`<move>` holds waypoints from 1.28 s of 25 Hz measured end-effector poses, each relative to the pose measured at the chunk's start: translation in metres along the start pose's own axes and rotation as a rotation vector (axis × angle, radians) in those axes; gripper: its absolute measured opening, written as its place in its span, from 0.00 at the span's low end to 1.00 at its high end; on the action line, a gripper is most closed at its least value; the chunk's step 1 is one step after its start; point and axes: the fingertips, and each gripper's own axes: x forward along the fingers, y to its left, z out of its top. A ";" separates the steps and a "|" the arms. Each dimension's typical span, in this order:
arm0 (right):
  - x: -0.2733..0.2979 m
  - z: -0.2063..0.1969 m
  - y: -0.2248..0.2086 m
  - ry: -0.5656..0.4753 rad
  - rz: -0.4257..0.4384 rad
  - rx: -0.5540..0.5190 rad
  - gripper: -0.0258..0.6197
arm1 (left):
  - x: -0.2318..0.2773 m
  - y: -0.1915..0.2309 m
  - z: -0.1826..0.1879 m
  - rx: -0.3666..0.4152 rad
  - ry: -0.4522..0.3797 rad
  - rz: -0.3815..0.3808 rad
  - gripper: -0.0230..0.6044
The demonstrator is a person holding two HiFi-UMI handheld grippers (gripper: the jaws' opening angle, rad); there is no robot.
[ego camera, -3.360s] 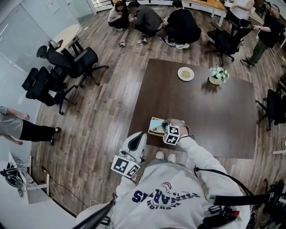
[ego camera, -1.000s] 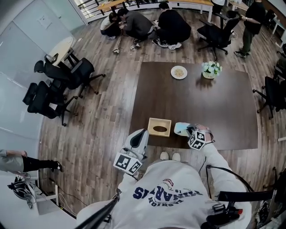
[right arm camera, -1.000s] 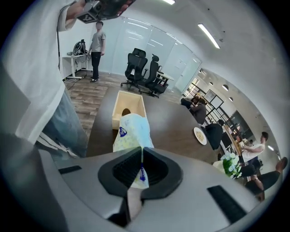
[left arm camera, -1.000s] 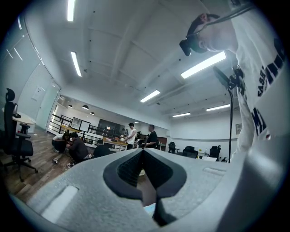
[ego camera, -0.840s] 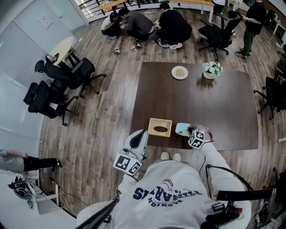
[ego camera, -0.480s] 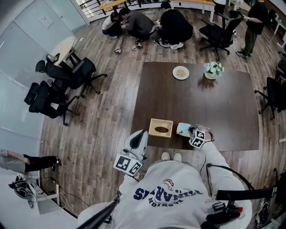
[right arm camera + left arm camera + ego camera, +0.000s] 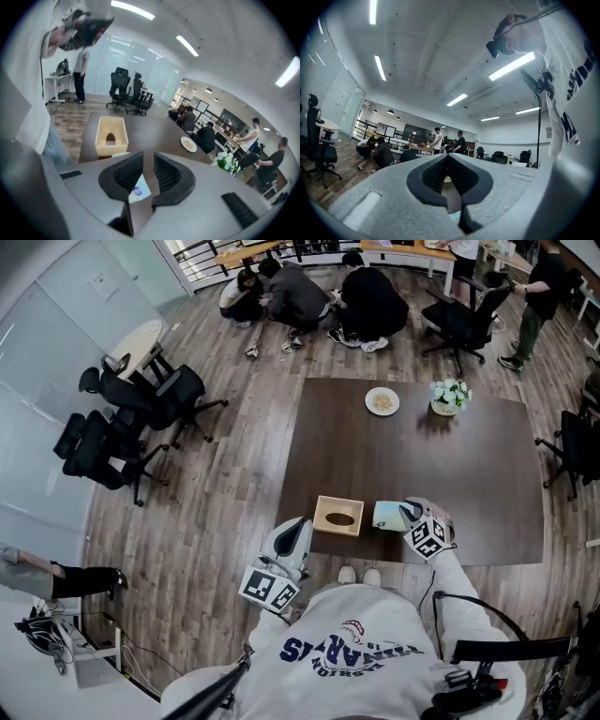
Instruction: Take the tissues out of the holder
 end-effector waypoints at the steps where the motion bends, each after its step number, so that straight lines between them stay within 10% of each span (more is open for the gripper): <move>1: -0.018 0.023 -0.010 -0.068 -0.023 0.046 0.13 | 0.000 0.000 0.001 0.002 -0.001 -0.003 0.04; 11: -0.213 0.190 -0.045 -0.725 -0.127 0.389 0.05 | 0.016 -0.024 0.014 0.025 -0.027 -0.078 0.04; 32: -0.210 0.186 -0.027 -0.641 -0.201 0.360 0.05 | 0.031 -0.035 0.025 0.039 -0.045 -0.166 0.04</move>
